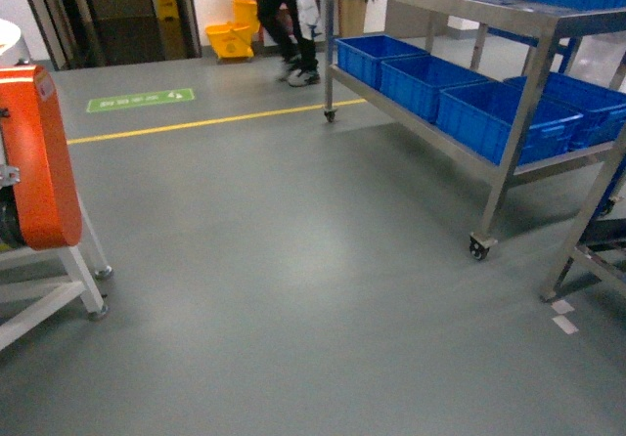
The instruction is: Pick red block from blue box to shelf
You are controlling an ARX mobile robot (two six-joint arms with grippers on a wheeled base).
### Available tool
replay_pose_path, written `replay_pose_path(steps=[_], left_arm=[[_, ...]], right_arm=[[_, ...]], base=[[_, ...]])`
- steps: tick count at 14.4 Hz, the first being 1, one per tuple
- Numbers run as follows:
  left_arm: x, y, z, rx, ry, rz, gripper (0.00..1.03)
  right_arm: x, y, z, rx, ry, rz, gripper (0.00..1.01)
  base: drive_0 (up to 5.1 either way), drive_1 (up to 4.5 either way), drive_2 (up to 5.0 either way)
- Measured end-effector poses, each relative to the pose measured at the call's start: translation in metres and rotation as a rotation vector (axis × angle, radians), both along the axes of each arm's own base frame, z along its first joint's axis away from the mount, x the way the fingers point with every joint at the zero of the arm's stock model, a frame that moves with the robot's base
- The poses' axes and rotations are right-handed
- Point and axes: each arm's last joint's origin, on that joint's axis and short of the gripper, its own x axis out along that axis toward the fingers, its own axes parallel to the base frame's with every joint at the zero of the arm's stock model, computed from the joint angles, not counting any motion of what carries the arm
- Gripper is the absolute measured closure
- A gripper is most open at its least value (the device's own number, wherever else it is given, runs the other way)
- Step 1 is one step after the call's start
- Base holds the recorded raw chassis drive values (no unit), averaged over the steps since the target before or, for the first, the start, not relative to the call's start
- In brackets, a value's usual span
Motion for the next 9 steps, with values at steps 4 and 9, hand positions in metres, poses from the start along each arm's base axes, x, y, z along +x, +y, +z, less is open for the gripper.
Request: replay_pose_path(steps=[4,9], left_arm=[[0.0000,0.0000,0.0000,0.000,0.000,0.000,0.05],[0.0000,0.0000,0.0000,0.000,0.000,0.000,0.05]], right_arm=[[0.0000,0.0000,0.0000,0.000,0.000,0.000,0.73],[0.0000,0.0000,0.0001,0.000,0.000,0.000,0.73]], base=[[-1.4,-1.41,-1.4],[-1.5,-1.46,-1.5]])
